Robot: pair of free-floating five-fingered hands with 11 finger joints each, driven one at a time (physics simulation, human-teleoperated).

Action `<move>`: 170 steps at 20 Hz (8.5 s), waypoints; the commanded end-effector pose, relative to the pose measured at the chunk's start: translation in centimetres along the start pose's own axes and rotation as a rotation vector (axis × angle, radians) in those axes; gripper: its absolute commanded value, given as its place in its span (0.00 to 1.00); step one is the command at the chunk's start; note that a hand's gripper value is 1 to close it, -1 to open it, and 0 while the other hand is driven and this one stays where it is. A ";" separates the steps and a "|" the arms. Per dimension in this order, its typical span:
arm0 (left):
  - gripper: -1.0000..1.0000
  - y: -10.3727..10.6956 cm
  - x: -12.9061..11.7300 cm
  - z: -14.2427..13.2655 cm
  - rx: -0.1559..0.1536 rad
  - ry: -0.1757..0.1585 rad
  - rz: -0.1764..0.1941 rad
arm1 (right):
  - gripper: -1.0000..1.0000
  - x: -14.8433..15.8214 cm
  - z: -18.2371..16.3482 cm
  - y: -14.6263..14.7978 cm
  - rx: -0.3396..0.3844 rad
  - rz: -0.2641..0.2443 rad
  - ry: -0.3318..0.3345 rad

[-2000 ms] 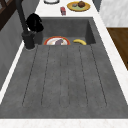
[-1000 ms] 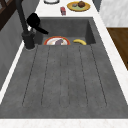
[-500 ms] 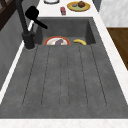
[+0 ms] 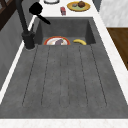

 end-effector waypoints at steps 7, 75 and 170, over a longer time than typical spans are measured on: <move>0.50 0.0 0.0 0.0 0.000 0.000 0.000 | 0.00 -3.6 -3.2 4.4 0.037 -0.030 -0.083; 0.50 0.0 0.0 0.0 0.000 0.000 0.000 | 0.00 -21.0 -22.4 14.8 0.121 -0.124 -0.657; 0.50 0.0 0.0 0.0 0.000 0.000 0.000 | 1.00 -30.4 -18.4 11.3 0.103 -0.275 -0.854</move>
